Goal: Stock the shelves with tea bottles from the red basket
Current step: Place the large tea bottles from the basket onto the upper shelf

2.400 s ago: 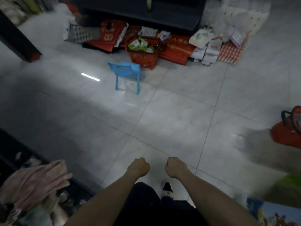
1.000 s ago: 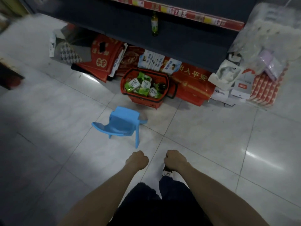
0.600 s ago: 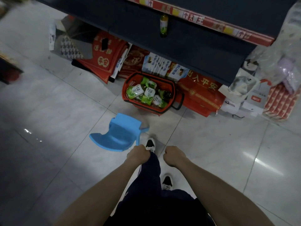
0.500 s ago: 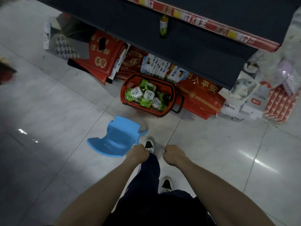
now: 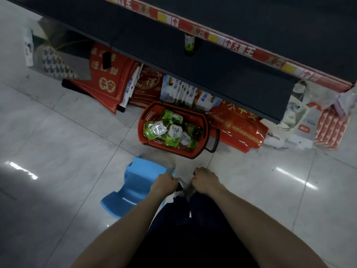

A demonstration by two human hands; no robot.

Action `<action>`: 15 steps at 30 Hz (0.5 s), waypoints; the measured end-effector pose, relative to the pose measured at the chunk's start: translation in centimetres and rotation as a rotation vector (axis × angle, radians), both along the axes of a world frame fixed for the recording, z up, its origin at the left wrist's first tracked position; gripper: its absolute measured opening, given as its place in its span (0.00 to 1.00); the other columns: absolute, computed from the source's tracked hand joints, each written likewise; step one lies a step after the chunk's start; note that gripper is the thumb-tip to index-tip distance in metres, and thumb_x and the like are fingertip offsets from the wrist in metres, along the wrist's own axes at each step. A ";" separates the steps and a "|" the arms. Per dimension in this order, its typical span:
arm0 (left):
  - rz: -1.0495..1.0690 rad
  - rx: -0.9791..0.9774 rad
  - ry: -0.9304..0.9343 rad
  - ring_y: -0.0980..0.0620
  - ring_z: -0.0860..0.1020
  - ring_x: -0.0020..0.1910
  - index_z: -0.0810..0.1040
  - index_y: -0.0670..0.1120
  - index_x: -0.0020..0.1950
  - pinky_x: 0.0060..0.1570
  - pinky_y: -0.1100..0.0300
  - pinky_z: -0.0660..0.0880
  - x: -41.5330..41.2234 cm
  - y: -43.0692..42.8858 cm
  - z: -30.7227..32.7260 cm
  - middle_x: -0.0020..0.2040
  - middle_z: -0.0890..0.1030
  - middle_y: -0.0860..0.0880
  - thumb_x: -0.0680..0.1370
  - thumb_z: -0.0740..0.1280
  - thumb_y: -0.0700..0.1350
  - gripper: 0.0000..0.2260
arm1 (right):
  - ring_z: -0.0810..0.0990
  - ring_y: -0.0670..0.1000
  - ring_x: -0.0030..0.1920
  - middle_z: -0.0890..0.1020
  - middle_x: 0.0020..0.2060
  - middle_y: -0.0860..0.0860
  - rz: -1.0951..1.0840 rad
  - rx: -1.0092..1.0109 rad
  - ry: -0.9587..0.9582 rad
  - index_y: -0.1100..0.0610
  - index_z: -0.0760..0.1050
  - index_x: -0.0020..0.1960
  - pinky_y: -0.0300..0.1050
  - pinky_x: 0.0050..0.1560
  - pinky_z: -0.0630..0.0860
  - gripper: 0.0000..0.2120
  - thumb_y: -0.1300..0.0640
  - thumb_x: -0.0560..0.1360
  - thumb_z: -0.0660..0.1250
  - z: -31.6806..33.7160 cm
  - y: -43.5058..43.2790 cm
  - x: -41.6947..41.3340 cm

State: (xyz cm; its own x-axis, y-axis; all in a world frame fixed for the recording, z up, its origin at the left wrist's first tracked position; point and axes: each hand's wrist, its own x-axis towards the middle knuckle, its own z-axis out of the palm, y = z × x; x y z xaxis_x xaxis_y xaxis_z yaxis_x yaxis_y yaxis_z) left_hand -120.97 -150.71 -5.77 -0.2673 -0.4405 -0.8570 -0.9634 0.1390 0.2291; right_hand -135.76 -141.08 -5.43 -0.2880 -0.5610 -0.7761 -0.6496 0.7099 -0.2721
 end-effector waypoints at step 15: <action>0.065 -0.158 0.028 0.41 0.81 0.61 0.82 0.45 0.60 0.60 0.52 0.78 -10.9 -12.7 5.1 0.60 0.83 0.45 0.81 0.58 0.50 0.17 | 0.80 0.60 0.61 0.80 0.63 0.59 -0.029 -0.100 -0.093 0.59 0.76 0.65 0.48 0.57 0.76 0.18 0.50 0.80 0.62 -0.3 -13.7 -11.0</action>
State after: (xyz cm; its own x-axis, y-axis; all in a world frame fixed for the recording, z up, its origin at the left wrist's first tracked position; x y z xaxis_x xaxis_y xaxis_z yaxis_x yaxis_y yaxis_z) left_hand -131.90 -163.39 -0.69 -0.2564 -0.5861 -0.7686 -0.9652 0.1130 0.2357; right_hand -146.72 -154.80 -5.76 -0.2345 -0.6295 -0.7408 -0.5976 0.6944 -0.4009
